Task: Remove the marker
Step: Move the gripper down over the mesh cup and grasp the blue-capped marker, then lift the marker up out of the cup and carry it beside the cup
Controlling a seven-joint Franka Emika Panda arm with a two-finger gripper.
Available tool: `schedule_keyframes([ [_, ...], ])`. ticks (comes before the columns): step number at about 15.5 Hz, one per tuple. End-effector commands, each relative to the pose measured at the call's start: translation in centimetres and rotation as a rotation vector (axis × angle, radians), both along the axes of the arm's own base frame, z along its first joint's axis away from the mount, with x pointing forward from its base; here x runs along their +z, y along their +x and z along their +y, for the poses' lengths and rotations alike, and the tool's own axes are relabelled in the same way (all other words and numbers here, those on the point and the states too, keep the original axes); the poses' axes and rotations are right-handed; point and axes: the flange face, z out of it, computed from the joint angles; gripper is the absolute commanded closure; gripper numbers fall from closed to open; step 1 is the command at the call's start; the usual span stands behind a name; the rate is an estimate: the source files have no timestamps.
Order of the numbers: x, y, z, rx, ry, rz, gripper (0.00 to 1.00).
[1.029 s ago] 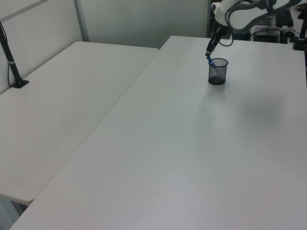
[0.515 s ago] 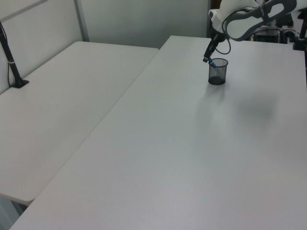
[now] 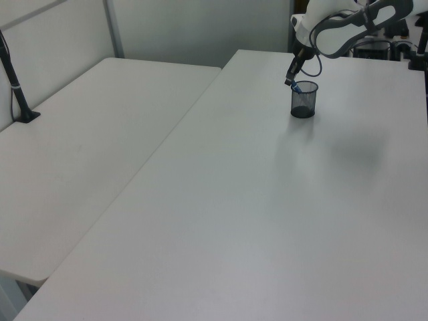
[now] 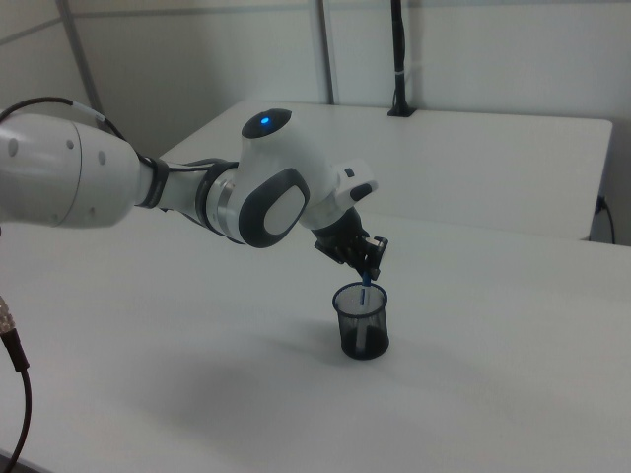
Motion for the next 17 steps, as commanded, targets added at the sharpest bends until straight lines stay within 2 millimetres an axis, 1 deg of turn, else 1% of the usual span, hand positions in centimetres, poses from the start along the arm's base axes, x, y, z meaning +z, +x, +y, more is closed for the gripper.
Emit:
schedule_keyframes([
  [1,0.1,-0.6,0.1,-0.011,-0.005,-0.003,0.93],
  [3,0.6,-0.7,0.1,-0.013,-0.003,-0.007,0.93],
  [5,2.3,-1.1,0.1,-0.018,0.0,-0.014,0.92],
  [10,8.5,-3.2,0.4,-0.034,0.022,-0.011,0.92],
  [12,11.5,-4.1,1.2,-0.043,0.045,-0.038,0.92],
  [13,13.1,-5.0,1.6,-0.059,0.062,-0.033,0.92],
  [15,15.6,-6.4,3.7,-0.043,0.086,-0.001,0.92],
  [17,17.1,-6.7,7.2,-0.032,0.139,0.01,0.92],
])
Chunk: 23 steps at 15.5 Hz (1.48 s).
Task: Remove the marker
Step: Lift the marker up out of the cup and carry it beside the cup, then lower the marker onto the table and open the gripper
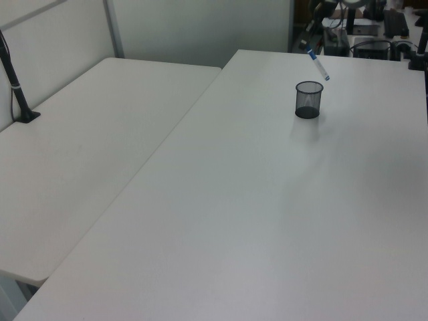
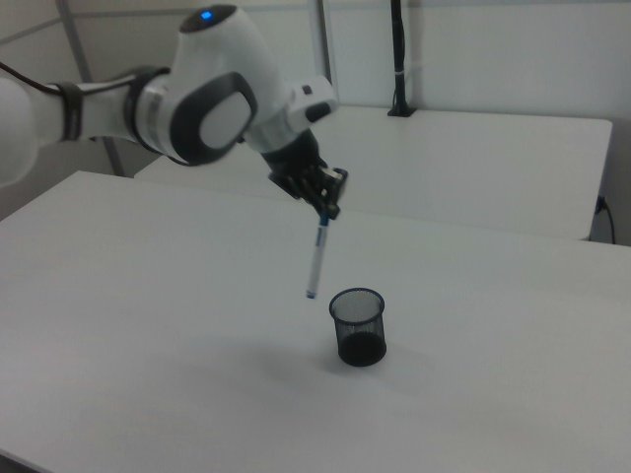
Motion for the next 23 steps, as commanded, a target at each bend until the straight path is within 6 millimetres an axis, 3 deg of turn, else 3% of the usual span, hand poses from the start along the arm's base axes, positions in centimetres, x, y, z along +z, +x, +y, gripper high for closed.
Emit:
schedule_keyframes([
  [1,3.0,-1.3,6.8,0.009,0.09,0.041,0.92],
  [3,1.7,-0.5,10.6,0.001,0.118,0.108,0.92],
  [7,-5.6,1.4,17.3,-0.042,0.168,0.274,0.92],
  [12,-12.8,2.6,22.9,0.001,0.167,0.388,0.91],
  [16,-17.4,3.3,25.2,-0.017,0.101,0.405,0.9],
  [19,-19.1,3.8,26.0,-0.045,0.073,0.384,0.88],
  [20,-19.2,3.8,26.0,-0.047,0.072,0.384,0.84],
  [23,-19.0,3.8,25.9,-0.052,0.075,0.38,0.52],
])
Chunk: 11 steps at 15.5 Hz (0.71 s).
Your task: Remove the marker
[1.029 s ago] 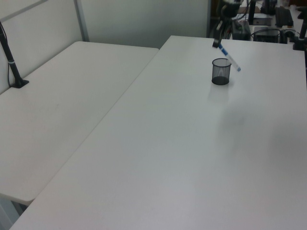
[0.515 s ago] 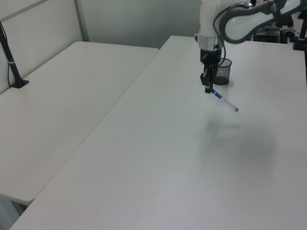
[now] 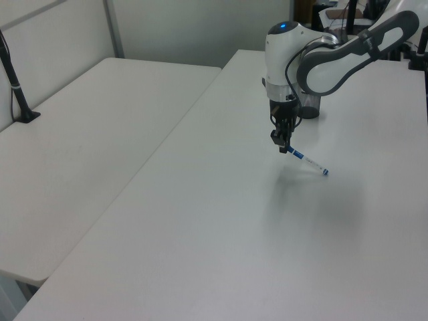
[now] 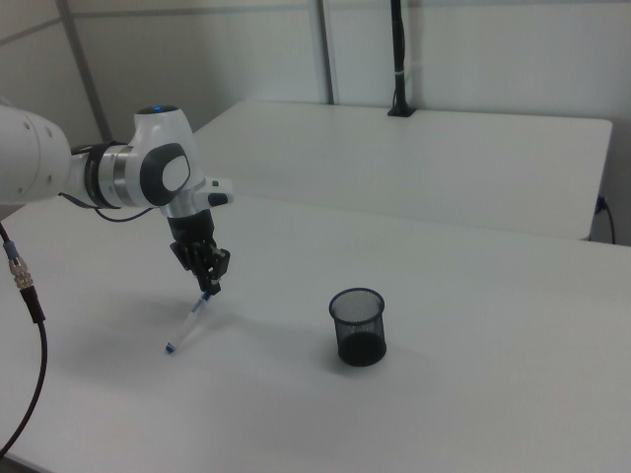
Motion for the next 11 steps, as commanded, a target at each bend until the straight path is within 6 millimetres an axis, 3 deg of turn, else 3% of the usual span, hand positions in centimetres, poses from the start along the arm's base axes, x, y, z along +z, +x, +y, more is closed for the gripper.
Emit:
schedule_keyframes([
  [1,0.5,0.3,0.1,-0.023,-0.011,-0.027,0.33],
  [4,0.9,0.4,-0.1,-0.049,-0.011,-0.035,0.0],
  [7,2.9,0.3,-0.3,-0.056,-0.012,-0.059,0.0],
  [11,10.5,-1.3,-2.1,-0.102,-0.032,-0.074,0.0],
])
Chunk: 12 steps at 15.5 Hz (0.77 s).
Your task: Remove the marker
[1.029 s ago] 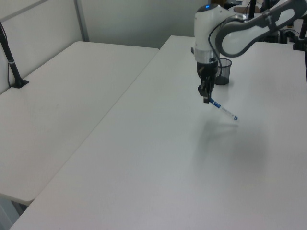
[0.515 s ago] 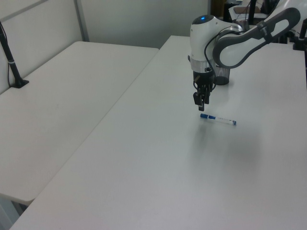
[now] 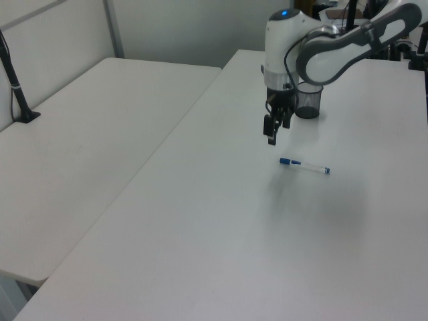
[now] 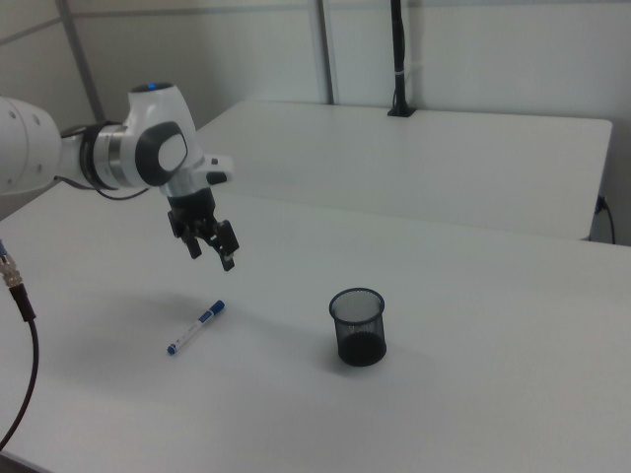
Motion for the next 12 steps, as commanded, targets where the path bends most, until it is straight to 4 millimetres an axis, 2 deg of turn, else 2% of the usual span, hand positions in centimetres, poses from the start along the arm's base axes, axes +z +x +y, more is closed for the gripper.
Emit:
schedule_keyframes([
  [1,8.1,-2.8,-1.5,-0.056,-0.041,-0.005,0.0],
  [3,11.8,-4.3,-2.8,-0.095,-0.053,-0.025,0.0],
  [6,17.2,-7.2,-6.7,-0.186,-0.021,-0.012,0.0],
  [7,18.3,-8.0,-7.9,-0.2,0.01,0.001,0.0],
  [9,20.0,-9.1,-9.1,-0.131,0.033,-0.005,0.0],
  [12,20.7,-8.8,-10.3,-0.024,0.025,-0.025,0.0],
])
